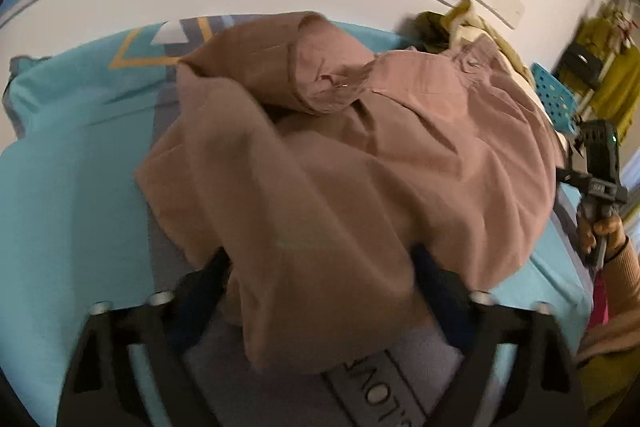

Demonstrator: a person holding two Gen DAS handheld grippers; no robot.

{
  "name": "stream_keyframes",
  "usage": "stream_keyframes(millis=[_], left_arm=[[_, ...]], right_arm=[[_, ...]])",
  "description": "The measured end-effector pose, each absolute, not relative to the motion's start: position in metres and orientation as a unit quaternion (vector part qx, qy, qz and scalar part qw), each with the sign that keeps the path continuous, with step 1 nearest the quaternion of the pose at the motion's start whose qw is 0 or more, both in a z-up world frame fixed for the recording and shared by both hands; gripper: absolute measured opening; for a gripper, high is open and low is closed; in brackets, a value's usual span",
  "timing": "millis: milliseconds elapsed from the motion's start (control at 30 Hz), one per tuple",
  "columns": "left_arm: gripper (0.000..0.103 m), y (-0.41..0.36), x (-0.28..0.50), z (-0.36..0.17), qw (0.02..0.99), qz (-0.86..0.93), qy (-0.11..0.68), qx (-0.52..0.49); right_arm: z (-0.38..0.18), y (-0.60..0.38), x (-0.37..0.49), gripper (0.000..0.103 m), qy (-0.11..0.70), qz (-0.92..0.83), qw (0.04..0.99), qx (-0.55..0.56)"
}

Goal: Fold large clothes

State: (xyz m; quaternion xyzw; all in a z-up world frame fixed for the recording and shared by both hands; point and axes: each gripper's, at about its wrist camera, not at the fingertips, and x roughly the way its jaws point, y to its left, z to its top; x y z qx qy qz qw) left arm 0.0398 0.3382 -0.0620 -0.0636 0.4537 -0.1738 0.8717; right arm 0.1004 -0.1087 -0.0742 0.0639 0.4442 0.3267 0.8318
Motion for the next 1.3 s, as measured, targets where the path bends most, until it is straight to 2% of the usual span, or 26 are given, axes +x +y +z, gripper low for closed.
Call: stream_keyframes(millis=[33,67,100,133,200,300,367,467,500,533,600,667,700,733,867,1033,1067,1133,1200,1233,1267,1300], left_arm=[[0.041,0.341,0.039,-0.059,0.870,-0.176,0.451,-0.088],[0.030,0.346,0.037,-0.054,0.868,-0.179,0.450,-0.113],[0.019,0.353,0.033,-0.048,0.865,-0.181,0.448,-0.139],[0.015,0.358,0.028,-0.042,0.862,-0.187,0.446,-0.154],[0.014,0.361,0.016,-0.028,0.862,-0.192,0.439,-0.164],[0.013,0.360,-0.007,-0.012,0.855,-0.205,0.446,-0.170],[0.014,0.363,-0.021,-0.015,0.847,-0.211,0.456,-0.174],[0.021,0.368,-0.020,-0.045,0.825,-0.180,0.507,-0.177],[0.028,0.369,-0.017,-0.056,0.821,-0.164,0.519,-0.170],[0.036,0.373,-0.017,-0.057,0.824,-0.157,0.515,-0.175],[0.042,0.382,-0.017,-0.047,0.836,-0.145,0.495,-0.186],[0.054,0.386,-0.022,-0.025,0.865,-0.124,0.457,-0.165],[0.065,0.385,-0.025,-0.015,0.877,-0.111,0.443,-0.147],[0.070,0.381,-0.027,-0.003,0.891,-0.100,0.427,-0.118],[0.071,0.344,-0.004,0.014,0.897,-0.125,0.420,-0.061],[0.070,0.294,0.032,-0.014,0.869,-0.156,0.469,-0.003],[0.069,0.288,0.039,-0.024,0.864,-0.154,0.479,0.003],[0.055,0.280,0.051,-0.041,0.859,-0.140,0.493,0.020],[0.048,0.280,0.059,-0.052,0.859,-0.131,0.494,0.018],[0.044,0.285,0.061,-0.053,0.860,-0.129,0.494,0.009],[0.042,0.292,0.064,-0.054,0.860,-0.124,0.494,0.001],[0.034,0.296,0.069,-0.055,0.861,-0.113,0.496,-0.007]], right_arm=[[-0.074,-0.106,0.102,0.034,0.445,0.331,0.829,0.064],[-0.069,-0.104,0.101,0.019,0.449,0.353,0.817,0.080],[-0.061,-0.106,0.098,0.016,0.444,0.362,0.815,0.086],[-0.052,-0.108,0.094,0.013,0.440,0.366,0.816,0.082],[-0.020,-0.121,0.076,0.009,0.421,0.394,0.810,0.107],[0.018,-0.137,0.045,0.007,0.389,0.414,0.816,0.105],[0.021,-0.144,0.031,0.007,0.397,0.410,0.816,0.090],[-0.019,-0.149,0.032,0.008,0.475,0.359,0.800,0.075],[-0.037,-0.150,0.035,0.008,0.510,0.329,0.792,0.064],[-0.048,-0.153,0.037,0.013,0.526,0.313,0.788,0.066],[-0.047,-0.164,0.037,0.029,0.524,0.297,0.793,0.088],[-0.027,-0.176,0.032,0.055,0.494,0.274,0.820,0.095],[-0.015,-0.179,0.029,0.060,0.472,0.270,0.834,0.098],[-0.004,-0.181,0.027,0.065,0.453,0.262,0.847,0.093],[0.021,-0.147,0.033,0.065,0.413,0.285,0.863,0.052],[0.007,-0.077,0.058,0.067,0.432,0.328,0.840,-0.029],[-0.002,-0.062,0.063,0.067,0.438,0.329,0.835,-0.048],[-0.021,-0.047,0.072,0.066,0.449,0.319,0.831,-0.078],[-0.040,-0.041,0.081,0.035,0.466,0.313,0.824,-0.080],[-0.046,-0.039,0.087,0.006,0.473,0.314,0.820,-0.071],[-0.046,-0.038,0.090,0.004,0.470,0.312,0.823,-0.068],[-0.043,-0.040,0.094,0.004,0.460,0.315,0.828,-0.055]])
